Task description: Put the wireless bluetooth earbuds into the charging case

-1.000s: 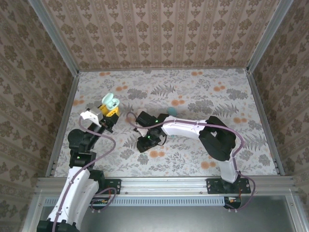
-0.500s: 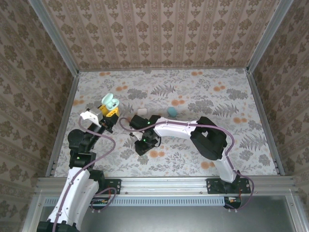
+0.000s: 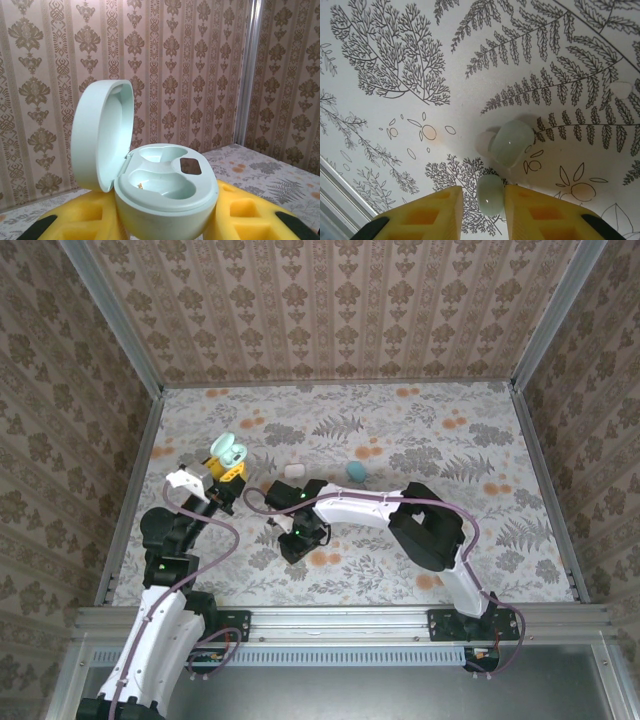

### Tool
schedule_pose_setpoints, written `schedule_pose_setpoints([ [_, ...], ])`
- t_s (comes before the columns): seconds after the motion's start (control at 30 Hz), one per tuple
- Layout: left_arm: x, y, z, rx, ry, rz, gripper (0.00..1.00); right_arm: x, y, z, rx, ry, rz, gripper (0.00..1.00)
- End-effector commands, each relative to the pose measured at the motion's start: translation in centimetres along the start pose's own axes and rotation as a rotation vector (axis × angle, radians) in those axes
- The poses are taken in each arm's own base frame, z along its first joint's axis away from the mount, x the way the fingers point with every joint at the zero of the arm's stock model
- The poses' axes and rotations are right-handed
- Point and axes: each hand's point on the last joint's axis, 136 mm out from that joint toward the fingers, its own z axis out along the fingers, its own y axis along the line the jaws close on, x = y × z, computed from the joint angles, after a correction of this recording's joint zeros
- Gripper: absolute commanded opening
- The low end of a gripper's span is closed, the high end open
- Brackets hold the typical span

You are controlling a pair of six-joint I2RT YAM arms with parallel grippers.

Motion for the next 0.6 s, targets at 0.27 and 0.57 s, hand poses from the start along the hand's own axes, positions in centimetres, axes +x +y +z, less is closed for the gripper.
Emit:
schedule_pose_setpoints([
  [0.27, -1.5, 0.1, -0.1, -0.011, -0.03, 0.002, 0.27, 0.8, -1.1, 0.8, 0.073, 0.055, -0.014, 0.28],
  [0.57, -1.5, -0.2, 0.2, 0.012, -0.032, -0.005, 0.28, 1.9, -3.9, -0.7, 0.147, 0.023, 0.107, 0.26],
])
